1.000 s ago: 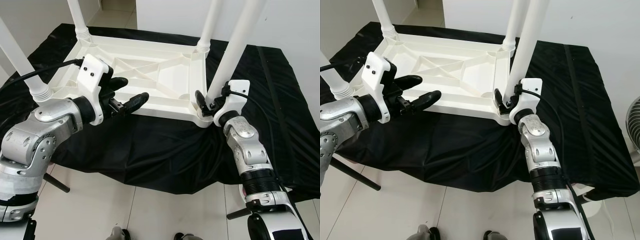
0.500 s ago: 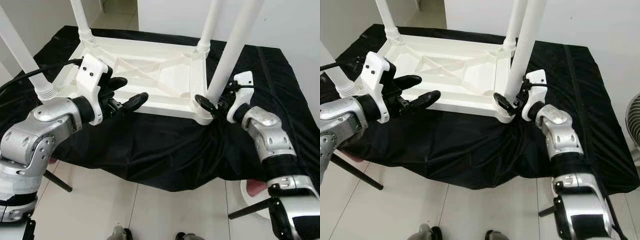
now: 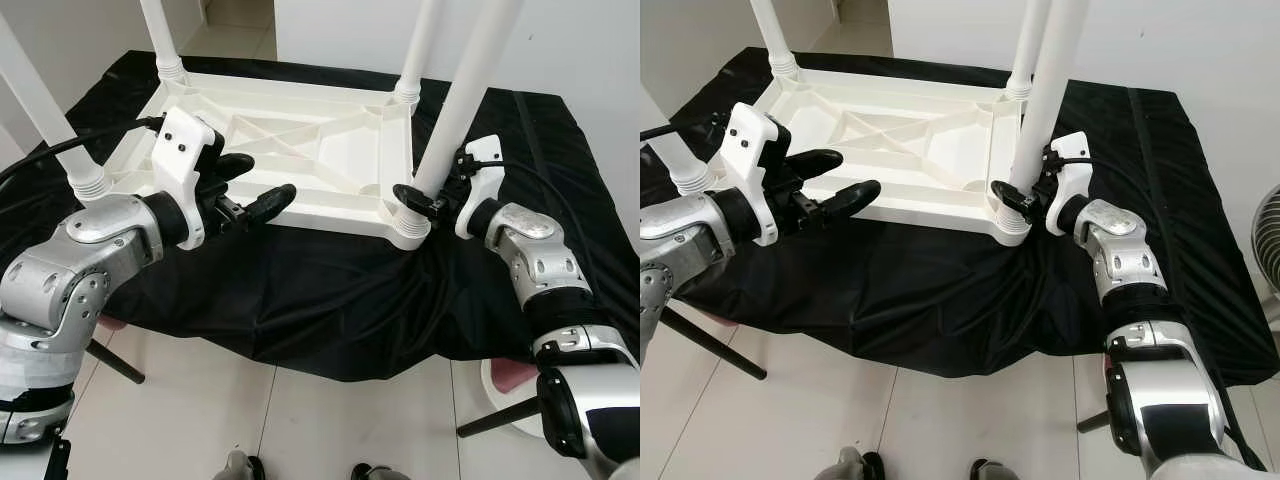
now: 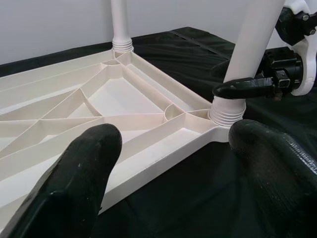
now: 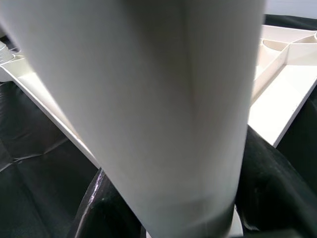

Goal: Building children table

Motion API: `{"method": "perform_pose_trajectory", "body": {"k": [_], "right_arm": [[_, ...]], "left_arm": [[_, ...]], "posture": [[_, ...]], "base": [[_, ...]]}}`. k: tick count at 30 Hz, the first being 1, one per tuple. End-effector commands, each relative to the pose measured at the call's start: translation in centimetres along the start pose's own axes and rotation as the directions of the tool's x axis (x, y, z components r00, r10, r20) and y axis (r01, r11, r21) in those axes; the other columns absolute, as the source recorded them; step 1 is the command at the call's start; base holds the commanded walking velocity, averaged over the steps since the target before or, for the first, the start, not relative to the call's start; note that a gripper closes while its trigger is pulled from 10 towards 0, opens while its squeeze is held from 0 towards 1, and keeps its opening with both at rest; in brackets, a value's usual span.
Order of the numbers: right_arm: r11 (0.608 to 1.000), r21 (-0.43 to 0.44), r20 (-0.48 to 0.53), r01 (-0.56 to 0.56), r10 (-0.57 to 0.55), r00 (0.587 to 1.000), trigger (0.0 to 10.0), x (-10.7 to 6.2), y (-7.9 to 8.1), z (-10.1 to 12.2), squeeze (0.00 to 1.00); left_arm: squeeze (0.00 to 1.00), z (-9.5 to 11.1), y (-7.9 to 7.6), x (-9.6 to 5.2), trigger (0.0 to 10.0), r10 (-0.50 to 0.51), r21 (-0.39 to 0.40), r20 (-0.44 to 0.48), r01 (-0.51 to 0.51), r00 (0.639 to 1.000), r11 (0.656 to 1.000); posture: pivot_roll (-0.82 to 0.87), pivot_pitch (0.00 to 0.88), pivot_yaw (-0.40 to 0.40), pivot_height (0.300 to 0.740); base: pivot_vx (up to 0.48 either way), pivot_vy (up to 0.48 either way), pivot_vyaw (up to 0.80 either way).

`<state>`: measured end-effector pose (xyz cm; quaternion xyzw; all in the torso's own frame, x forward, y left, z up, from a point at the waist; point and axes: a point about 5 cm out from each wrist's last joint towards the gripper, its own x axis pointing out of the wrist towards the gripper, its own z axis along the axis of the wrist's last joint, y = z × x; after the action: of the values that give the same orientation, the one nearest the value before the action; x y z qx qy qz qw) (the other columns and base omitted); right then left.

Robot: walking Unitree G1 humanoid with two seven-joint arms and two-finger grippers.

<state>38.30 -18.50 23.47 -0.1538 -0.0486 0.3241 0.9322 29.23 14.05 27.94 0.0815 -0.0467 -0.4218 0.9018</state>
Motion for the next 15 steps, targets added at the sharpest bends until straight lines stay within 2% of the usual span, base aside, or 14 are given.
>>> {"method": "perform_pose_trajectory", "body": {"k": [1, 5, 11, 12, 15], "right_arm": [[1.000, 0.011, -0.050, -0.022, 0.023, 0.998, 0.0, 0.2, 0.6, -1.1, 0.00], [1.000, 0.017, -0.080, -0.005, 0.007, 0.997, 0.0, 0.1, 0.5, -1.9, 0.00], [0.991, 0.080, -0.140, 0.109, -0.097, 0.985, 0.0, 0.2, 0.9, -3.6, 0.00], [0.961, 0.164, -0.198, 0.222, -0.189, 0.962, 0.0, 0.2, 1.1, -4.9, 0.00], [0.945, 0.189, -0.226, 0.266, -0.222, 0.948, 0.0, 0.1, 1.2, -5.4, 0.00]], "left_arm": [[0.00, 0.4, -0.4, -0.3, 10.0, -0.074, 0.017, -0.001, 0.074, 0.997, 0.997], [0.00, 0.4, -0.5, -0.3, 10.0, -0.073, 0.018, -0.001, 0.073, 0.997, 0.997], [0.00, 0.3, -0.5, -0.2, 10.0, -0.076, 0.015, -0.001, 0.076, 0.997, 0.997], [0.00, 0.3, -0.6, -0.3, 10.0, -0.077, 0.012, -0.001, 0.077, 0.997, 0.997], [0.00, 0.3, -0.6, -0.3, 10.0, -0.078, 0.011, -0.001, 0.078, 0.997, 0.997]], "posture": [[0.02, 0.174, 0.049, 0.740], [0.02, 0.174, 0.049, 0.740], [0.01, 0.175, 0.048, 0.740], [0.01, 0.178, 0.049, 0.740], [0.01, 0.178, 0.049, 0.740]], "base": [[0.000, 0.000, 0.00], [0.000, 0.000, 0.00], [0.000, 0.000, 0.00], [0.000, 0.000, 0.00], [0.000, 0.000, 0.00]]}}
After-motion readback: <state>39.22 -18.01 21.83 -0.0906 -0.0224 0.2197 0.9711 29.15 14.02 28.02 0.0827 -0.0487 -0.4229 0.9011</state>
